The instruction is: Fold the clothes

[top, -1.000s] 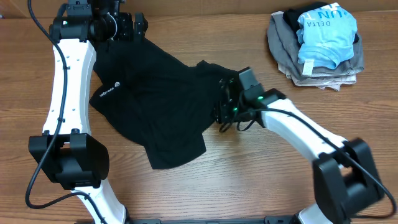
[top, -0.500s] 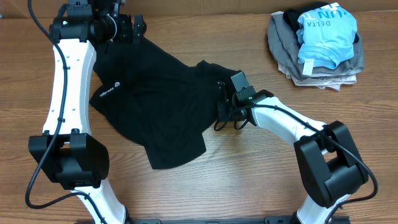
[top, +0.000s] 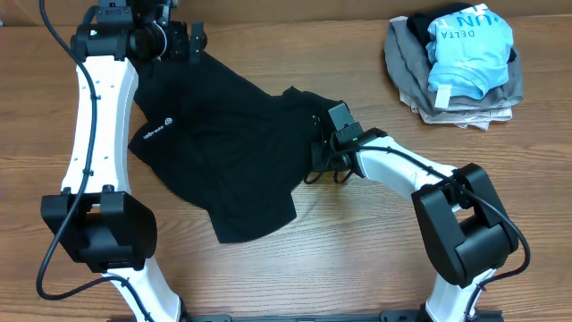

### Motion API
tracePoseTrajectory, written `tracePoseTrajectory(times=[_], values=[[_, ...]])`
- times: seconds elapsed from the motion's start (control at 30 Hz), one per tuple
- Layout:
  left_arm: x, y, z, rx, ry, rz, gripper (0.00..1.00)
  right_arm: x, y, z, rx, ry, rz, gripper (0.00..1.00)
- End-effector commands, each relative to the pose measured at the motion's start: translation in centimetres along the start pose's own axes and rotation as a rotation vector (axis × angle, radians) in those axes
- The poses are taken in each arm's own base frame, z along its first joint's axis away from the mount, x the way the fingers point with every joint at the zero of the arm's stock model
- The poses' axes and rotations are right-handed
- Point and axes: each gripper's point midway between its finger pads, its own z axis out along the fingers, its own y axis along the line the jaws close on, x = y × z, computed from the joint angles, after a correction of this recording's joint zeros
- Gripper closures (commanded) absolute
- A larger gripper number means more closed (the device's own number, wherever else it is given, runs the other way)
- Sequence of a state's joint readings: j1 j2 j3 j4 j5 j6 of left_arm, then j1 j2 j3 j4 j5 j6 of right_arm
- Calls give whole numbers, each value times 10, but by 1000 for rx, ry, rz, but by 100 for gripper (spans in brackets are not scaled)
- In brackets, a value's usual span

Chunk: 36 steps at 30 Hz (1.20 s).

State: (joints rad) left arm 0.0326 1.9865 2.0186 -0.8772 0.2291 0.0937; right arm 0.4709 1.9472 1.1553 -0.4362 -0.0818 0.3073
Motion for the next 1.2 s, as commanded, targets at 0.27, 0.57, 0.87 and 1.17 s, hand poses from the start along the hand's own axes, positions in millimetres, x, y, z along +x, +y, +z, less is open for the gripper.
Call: tracePoseTrajectory(times=[0.27,0.57,0.87,1.17], values=[[0,22,-2,-143,20,98,0,-76,-120,-41,55,-91,270,96],[46,60,79,-162,157,72,0,-117,-116,-124,-58,-53,221,38],[114,90,161,-149,296,15,9,-105,-20,-150,-173,32,34,38],[127,130,193,-202,238,-111,35,-105,-9,-148,-182,29,7,39]])
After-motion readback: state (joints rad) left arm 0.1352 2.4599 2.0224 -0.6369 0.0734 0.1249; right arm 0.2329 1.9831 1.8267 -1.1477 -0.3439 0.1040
